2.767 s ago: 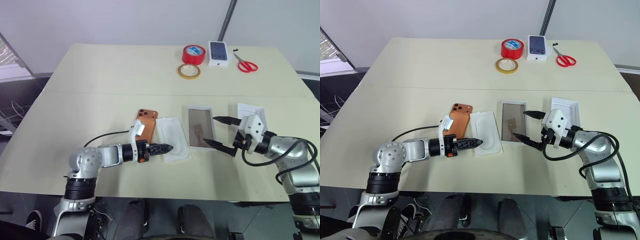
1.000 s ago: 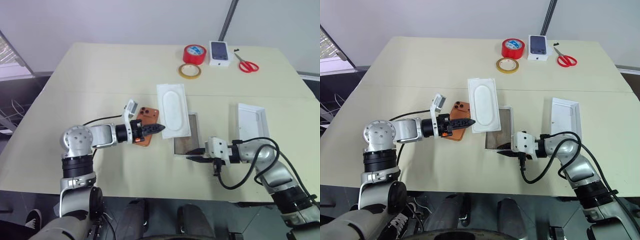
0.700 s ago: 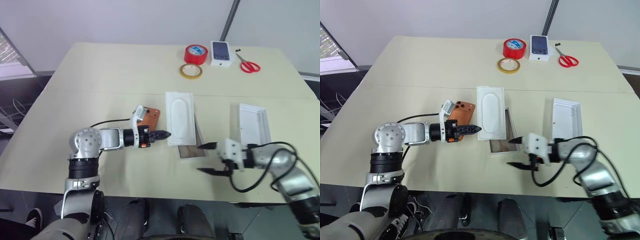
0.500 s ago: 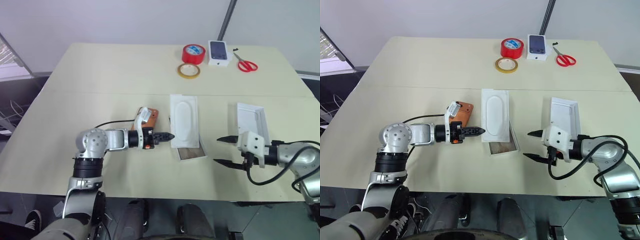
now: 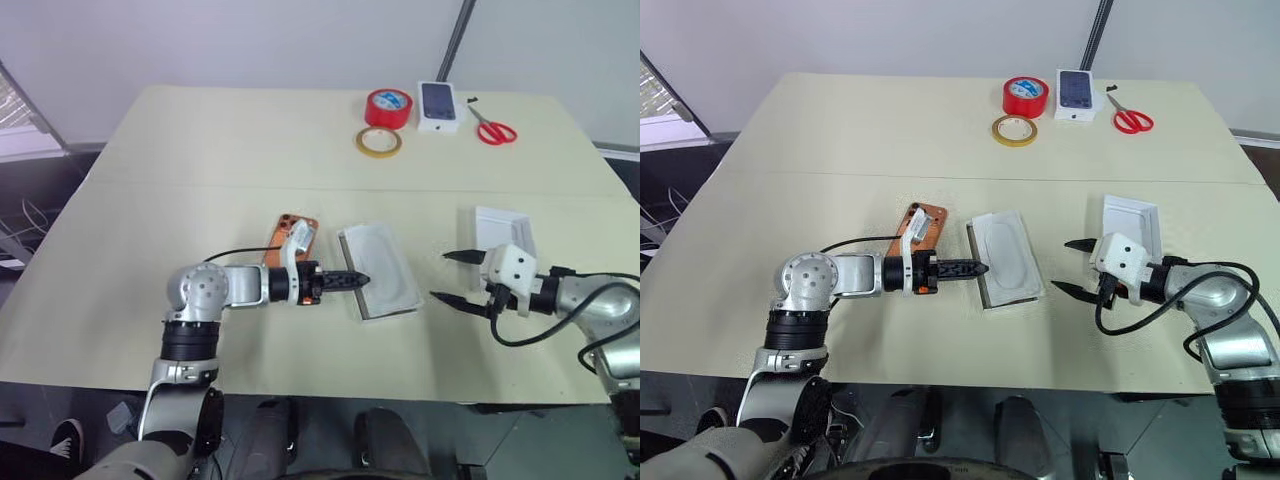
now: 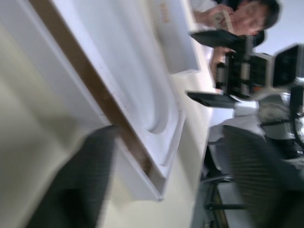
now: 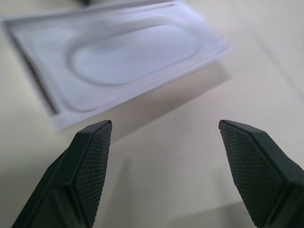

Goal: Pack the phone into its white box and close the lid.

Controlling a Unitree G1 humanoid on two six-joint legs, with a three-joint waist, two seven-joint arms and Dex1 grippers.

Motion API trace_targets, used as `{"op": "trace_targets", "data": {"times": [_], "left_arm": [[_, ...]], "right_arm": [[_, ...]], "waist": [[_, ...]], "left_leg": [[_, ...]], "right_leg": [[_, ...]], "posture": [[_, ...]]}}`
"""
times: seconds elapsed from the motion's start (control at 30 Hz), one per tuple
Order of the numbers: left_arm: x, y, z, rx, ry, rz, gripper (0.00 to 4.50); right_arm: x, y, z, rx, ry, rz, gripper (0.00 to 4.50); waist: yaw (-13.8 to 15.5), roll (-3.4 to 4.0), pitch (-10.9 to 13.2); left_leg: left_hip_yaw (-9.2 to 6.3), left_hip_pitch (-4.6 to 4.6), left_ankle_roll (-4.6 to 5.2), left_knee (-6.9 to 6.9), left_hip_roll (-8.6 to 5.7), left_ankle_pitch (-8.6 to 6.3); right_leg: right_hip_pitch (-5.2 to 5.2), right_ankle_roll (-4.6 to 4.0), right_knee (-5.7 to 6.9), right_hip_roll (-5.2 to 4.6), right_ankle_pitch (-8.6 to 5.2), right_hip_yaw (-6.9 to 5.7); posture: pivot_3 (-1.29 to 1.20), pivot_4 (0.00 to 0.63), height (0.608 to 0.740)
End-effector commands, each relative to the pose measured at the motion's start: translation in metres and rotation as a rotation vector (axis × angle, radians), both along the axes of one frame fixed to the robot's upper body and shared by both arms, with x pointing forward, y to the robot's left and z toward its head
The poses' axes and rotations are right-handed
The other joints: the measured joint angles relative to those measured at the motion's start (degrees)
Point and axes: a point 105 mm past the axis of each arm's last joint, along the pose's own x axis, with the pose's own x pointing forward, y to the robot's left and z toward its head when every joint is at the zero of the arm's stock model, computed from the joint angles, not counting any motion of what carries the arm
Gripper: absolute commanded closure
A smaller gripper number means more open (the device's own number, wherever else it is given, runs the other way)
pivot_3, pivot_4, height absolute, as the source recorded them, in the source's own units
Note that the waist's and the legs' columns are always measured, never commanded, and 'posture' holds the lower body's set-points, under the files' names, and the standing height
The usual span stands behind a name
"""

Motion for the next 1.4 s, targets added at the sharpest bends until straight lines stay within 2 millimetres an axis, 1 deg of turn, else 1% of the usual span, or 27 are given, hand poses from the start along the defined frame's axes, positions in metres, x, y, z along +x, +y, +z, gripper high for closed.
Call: {"op": "trace_targets", "data": {"times": [0.03, 0.13, 0.17, 0.2, 0.23, 0.27, 0.3, 0.33, 0.37, 0.4, 0.43, 0.47, 0.5, 0.53, 0.63, 0.73, 0.87, 1.0, 1.1, 1.33, 1.4], "left_arm": [[0.0, 0.003, 0.017, -0.019, -0.075, 0.0, 0.64], [0.001, 0.007, 0.027, -0.02, -0.142, 0.009, 0.64], [0.002, 0.009, 0.03, -0.006, -0.193, 0.021, 0.58], [0.007, 0.014, 0.033, 0.035, -0.283, 0.055, 0.56], [0.012, 0.021, 0.037, 0.063, -0.356, 0.089, 0.56], [0.015, 0.026, 0.039, 0.08, -0.407, 0.11, 0.56], [0.017, 0.03, 0.043, 0.067, -0.468, 0.131, 0.56], [0.018, 0.032, 0.046, 0.053, -0.506, 0.141, 0.56], [0.023, 0.041, 0.049, 0.096, -0.597, 0.174, 0.56], [0.03, 0.055, 0.046, 0.193, -0.708, 0.215, 0.56], [0.034, 0.064, 0.044, 0.267, -0.785, 0.23, 0.56], [0.04, 0.079, 0.041, 0.4, -0.955, 0.255, 0.56], [0.039, 0.086, 0.039, 0.45, -1.065, 0.238, 0.56], [0.036, 0.094, 0.033, 0.458, -1.072, 0.215, 0.56], [0.031, 0.114, 0.028, 0.444, -1.099, 0.223, 0.56], [0.032, 0.124, 0.022, 0.472, -1.113, 0.241, 0.56], [0.033, 0.128, 0.025, 0.466, -1.132, 0.279, 0.56], [0.032, 0.124, 0.034, 0.396, -1.118, 0.319, 0.56], [0.032, 0.124, 0.031, 0.418, -1.126, 0.321, 0.56], [0.031, 0.124, 0.029, 0.406, -1.099, 0.319, 0.56], [0.035, 0.125, 0.031, 0.413, -1.11, 0.347, 0.56]], "right_arm": [[0.011, 0.013, 0.025, 0.091, -0.091, 0.017, 0.71], [0.017, 0.024, 0.03, 0.159, -0.099, 0.021, 0.71], [0.017, 0.028, 0.032, 0.189, -0.094, 0.027, 0.97], [0.018, 0.035, 0.033, 0.212, -0.098, 0.036, 1.27], [0.02, 0.041, 0.03, 0.215, -0.106, 0.037, 1.72], [0.022, 0.045, 0.029, 0.216, -0.112, 0.036, 2.02], [0.023, 0.049, 0.025, 0.2, -0.117, 0.044, 2.59], [0.023, 0.052, 0.023, 0.188, -0.119, 0.049, 3.06], [0.023, 0.058, 0.015, 0.147, -0.113, 0.058, 3.54], [0.025, 0.065, 0.003, 0.071, -0.114, 0.068, 4.04], [0.026, 0.069, -0.005, 0.017, -0.117, 0.076, 4.45], [0.028, 0.072, -0.014, -0.035, -0.116, 0.075, 4.45], [0.029, 0.075, -0.019, -0.064, -0.115, 0.078, 4.45], [0.028, 0.079, -0.022, -0.08, -0.118, 0.097, 4.45], [0.032, 0.088, -0.018, -0.073, -0.129, 0.117, 4.45], [0.033, 0.096, -0.023, -0.137, -0.142, 0.169, 4.45], [0.031, 0.106, -0.031, -0.178, -0.129, 0.226, 4.45], [0.022, 0.117, -0.034, -0.183, -0.102, 0.284, 4.45], [0.021, 0.122, -0.032, -0.15, -0.088, 0.292, 4.45], [0.02, 0.122, -0.031, -0.155, -0.086, 0.293, 4.45], [0.026, 0.133, -0.021, -0.096, -0.091, 0.254, 4.45]], "waist": [[-0.1, 0.01, 0.0], [0.0, -0.01, 0.0], [0.0, -0.03, 0.0], [0.1, -0.02, 0.0], [0.0, -0.03, 0.0], [-0.1, -0.01, 0.0], [-0.1, 0.02, 0.0], [0.0, 0.03, 0.0], [0.0, 0.03, 0.0], [0.0, 0.03, 0.0], [-0.1, 0.03, 0.0], [-0.2, 0.04, 0.0], [-0.4, 0.05, 0.0], [-0.5, 0.05, 0.0], [-0.5, 0.08, 0.0], [-0.1, 0.06, 0.1], [-0.3, 0.06, 0.1], [-0.5, 0.06, 0.1], [-0.7, 0.06, 0.1], [-1.3, 0.06, 0.1], [-1.4, 0.06, 0.1]], "left_leg": [[0.0, 0.01, -0.01, 0.0, 0.0, 0.0], [0.0, 0.0, -0.03, -0.02, 0.02, 0.02], [0.0, 0.0, -0.03, -0.02, 0.02, 0.02], [0.0, -0.01, -0.04, -0.02, 0.02, 0.02], [0.0, 0.0, -0.05, -0.02, 0.02, 0.03], [0.0, 0.0, -0.06, -0.02, 0.01, 0.03], [0.0, 0.01, -0.08, -0.03, 0.02, 0.04], [0.01, 0.01, -0.08, -0.04, 0.01, 0.04], [0.02, 0.0, -0.09, -0.05, 0.01, 0.04], [0.02, 0.0, -0.09, -0.06, 0.01, 0.04], [0.03, -0.01, -0.09, -0.07, 0.01, 0.03], [0.06, -0.01, -0.09, -0.11, 0.01, 0.03], [0.07, -0.01, -0.09, -0.17, 0.01, 0.03], [0.07, -0.01, -0.08, -0.21, 0.01, 0.03], [0.14, -0.06, -0.04, -0.3, 0.01, 0.01], [0.11, -0.1, 0.18, -0.24, 0.02, -0.12], [0.09, -0.09, 0.25, -0.24, 0.02, -0.17], [0.09, -0.09, 0.26, -0.25, 0.02, -0.16], [0.09, -0.09, 0.26, -0.25, 0.04, -0.16], [0.08, -0.09, 0.26, -0.25, 0.04, -0.15], [0.08, -0.09, 0.26, -0.25, 0.04, -0.15]], "right_leg": [[-0.01, 0.0, 0.02, 0.01, 0.0, 0.0], [-0.02, 0.0, 0.02, 0.04, 0.0, 0.0], [-0.02, 0.0, 0.01, 0.04, 0.0, 0.0], [-0.02, 0.01, 0.01, 0.04, 0.0, 0.0], [-0.01, 0.0, 0.01, 0.02, 0.0, 0.0], [-0.01, 0.0, 0.0, 0.03, 0.0, 0.0], [-0.01, -0.01, 0.0, 0.02, 0.0, 0.0], [-0.01, -0.01, 0.0, 0.02, 0.0, 0.01], [-0.03, -0.01, -0.01, 0.0, 0.0, 0.01], [-0.03, -0.02, -0.02, -0.01, -0.01, 0.01], [-0.06, -0.02, -0.03, -0.01, -0.01, 0.02], [-0.11, -0.04, -0.02, -0.01, -0.01, 0.04], [-0.16, -0.08, -0.02, -0.01, -0.03, 0.06], [-0.21, -0.15, -0.02, -0.01, -0.07, 0.08], [-0.33, -0.22, -0.03, -0.07, -0.1, 0.13], [-0.34, -0.24, -0.03, -0.13, -0.09, 0.12], [-0.36, -0.19, -0.03, -0.14, -0.04, 0.12], [-0.34, -0.08, -0.01, -0.11, 0.02, 0.11], [-0.35, -0.07, 0.01, -0.09, 0.03, 0.1], [-0.34, -0.06, 0.03, -0.07, 0.03, 0.08], [-0.35, -0.06, 0.03, -0.06, 0.03, 0.08]], "posture": [[0.0, 0.15, 0.728], [0.0, 0.15, 0.728], [0.0, 0.15, 0.728], [0.0, 0.15, 0.728], [0.0, 0.15, 0.728], [0.0, 0.15, 0.728], [0.0, 0.15, 0.728], [0.0, 0.15, 0.728], [0.0, 0.15, 0.728], [0.0, 0.15, 0.728], [0.0, 0.15, 0.728], [0.0, 0.15, 0.728], [0.0, 0.15, 0.728], [0.0, 0.15, 0.728], [0.0, 0.15, 0.728], [0.0, 0.15, 0.728], [0.0, 0.15, 0.728], [0.0, 0.15, 0.728], [0.0, 0.15, 0.728], [0.0, 0.15, 0.728], [0.0, 0.15, 0.728]]}}
